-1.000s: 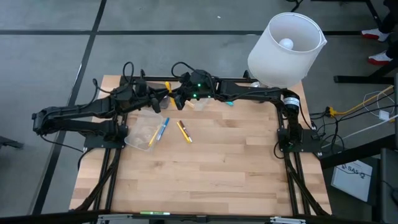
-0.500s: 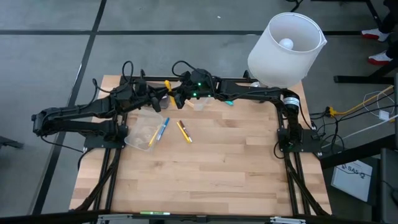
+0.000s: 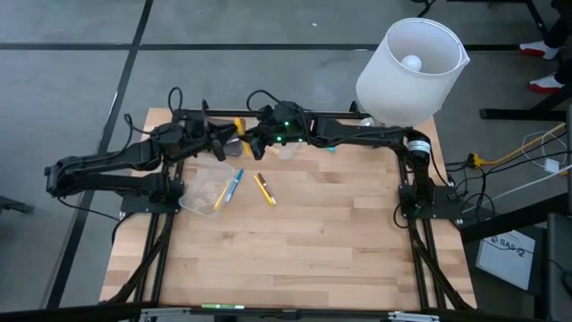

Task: Pick & Place Markers
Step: Put the yellow highlighter into the top transparent bin

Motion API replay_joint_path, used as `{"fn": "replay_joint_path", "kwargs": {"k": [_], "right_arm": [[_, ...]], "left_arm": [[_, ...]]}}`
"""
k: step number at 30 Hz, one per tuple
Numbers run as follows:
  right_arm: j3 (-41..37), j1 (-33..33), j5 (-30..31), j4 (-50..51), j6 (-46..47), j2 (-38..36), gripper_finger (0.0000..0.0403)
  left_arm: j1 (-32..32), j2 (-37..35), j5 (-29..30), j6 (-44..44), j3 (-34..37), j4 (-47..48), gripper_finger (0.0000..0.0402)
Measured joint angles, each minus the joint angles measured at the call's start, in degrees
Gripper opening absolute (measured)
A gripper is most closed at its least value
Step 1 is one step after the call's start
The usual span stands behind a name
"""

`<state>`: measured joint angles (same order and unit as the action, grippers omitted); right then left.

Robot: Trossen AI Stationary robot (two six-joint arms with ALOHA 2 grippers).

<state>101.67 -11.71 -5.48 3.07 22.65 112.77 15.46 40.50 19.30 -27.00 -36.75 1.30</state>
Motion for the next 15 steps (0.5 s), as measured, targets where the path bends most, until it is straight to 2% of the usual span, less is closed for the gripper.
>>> {"fn": "replay_joint_path", "kwargs": {"k": [6,15], "right_arm": [[0.0,-0.02,0.09,-0.14,-0.65,0.0,0.0066],[0.0,-0.15,-0.76,-2.09,-0.61,0.0,0.0071]], "left_arm": [[-0.03,-3.86,2.48,-1.6,0.0,4.93,0.0061],[-0.09,-1.88,-4.97,-3.87,0.0,2.39,0.0061]]}}
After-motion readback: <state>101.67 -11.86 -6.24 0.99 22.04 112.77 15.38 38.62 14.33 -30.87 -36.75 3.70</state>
